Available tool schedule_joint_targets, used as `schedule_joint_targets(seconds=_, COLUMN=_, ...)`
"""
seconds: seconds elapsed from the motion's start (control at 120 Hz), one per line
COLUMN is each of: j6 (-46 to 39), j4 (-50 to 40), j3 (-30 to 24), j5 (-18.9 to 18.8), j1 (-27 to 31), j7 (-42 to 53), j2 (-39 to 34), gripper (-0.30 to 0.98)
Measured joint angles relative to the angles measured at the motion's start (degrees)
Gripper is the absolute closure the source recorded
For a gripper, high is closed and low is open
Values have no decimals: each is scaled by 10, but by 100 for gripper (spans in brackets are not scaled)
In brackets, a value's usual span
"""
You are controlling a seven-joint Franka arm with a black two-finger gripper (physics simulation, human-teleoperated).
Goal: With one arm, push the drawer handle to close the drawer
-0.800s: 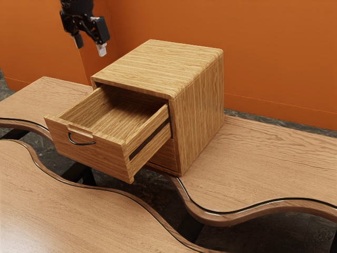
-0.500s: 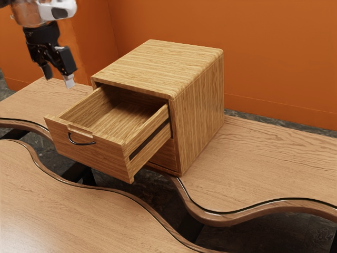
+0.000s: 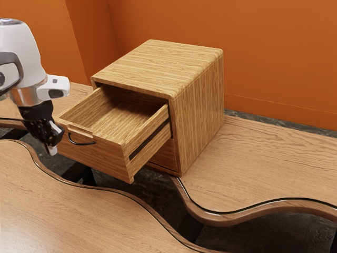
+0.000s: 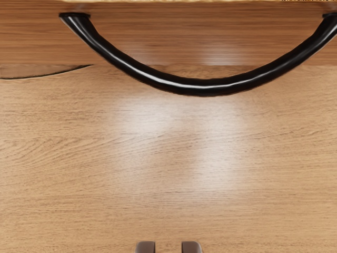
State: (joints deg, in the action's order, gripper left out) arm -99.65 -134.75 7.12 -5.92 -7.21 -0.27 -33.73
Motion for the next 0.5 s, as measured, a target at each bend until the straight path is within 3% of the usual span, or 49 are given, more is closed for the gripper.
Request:
schedule_joint_targets(seconds=0.2, j6=-59, j4=-26, j3=2, j5=3, j1=-1, j7=-23, j2=28, gripper=77)
schedule_joint_targets(seconds=0.5, j6=-109, j4=37, j3=-1, j5=10, j1=-6, j7=-32, j2=102, gripper=78)
